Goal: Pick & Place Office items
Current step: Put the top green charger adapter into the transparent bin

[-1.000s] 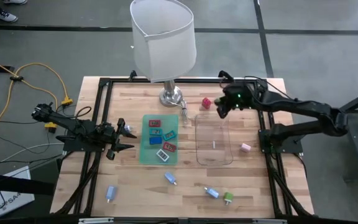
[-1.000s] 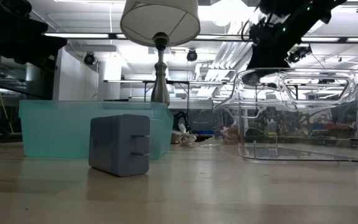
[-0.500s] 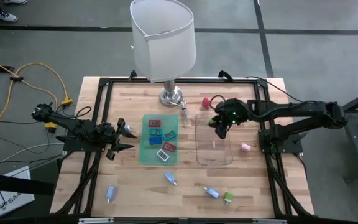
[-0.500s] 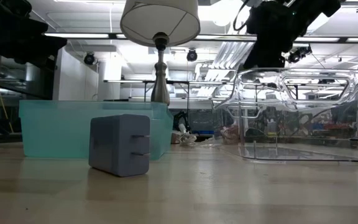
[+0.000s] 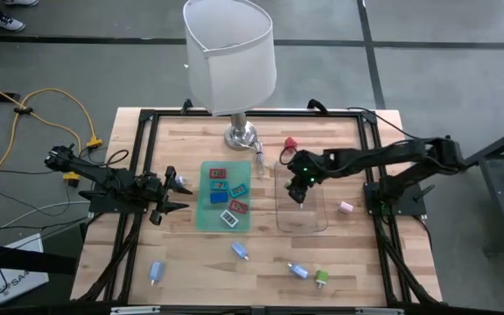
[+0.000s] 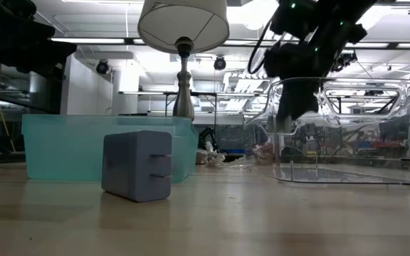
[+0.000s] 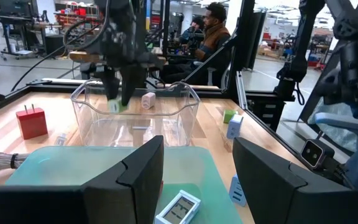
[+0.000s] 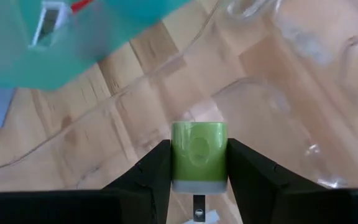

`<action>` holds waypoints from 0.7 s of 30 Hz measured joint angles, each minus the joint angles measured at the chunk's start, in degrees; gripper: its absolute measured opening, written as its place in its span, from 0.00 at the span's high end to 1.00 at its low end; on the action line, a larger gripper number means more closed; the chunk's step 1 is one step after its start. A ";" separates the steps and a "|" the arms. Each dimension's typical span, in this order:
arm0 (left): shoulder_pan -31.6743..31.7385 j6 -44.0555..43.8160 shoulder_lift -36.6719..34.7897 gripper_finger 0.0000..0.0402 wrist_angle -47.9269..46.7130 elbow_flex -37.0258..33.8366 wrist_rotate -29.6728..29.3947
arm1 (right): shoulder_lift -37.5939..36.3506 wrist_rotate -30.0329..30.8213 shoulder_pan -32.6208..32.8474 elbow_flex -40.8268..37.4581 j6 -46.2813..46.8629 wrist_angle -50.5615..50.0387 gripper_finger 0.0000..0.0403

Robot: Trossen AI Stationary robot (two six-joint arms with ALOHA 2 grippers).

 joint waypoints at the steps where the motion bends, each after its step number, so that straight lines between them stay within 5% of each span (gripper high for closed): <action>1: 0.01 -0.02 0.00 0.54 0.00 0.00 0.00 | 0.93 -0.64 0.02 0.00 0.53 0.29 0.68; 21: 0.01 -0.02 0.00 0.54 0.00 0.00 0.00 | 7.29 0.74 -0.71 0.00 2.83 1.87 0.68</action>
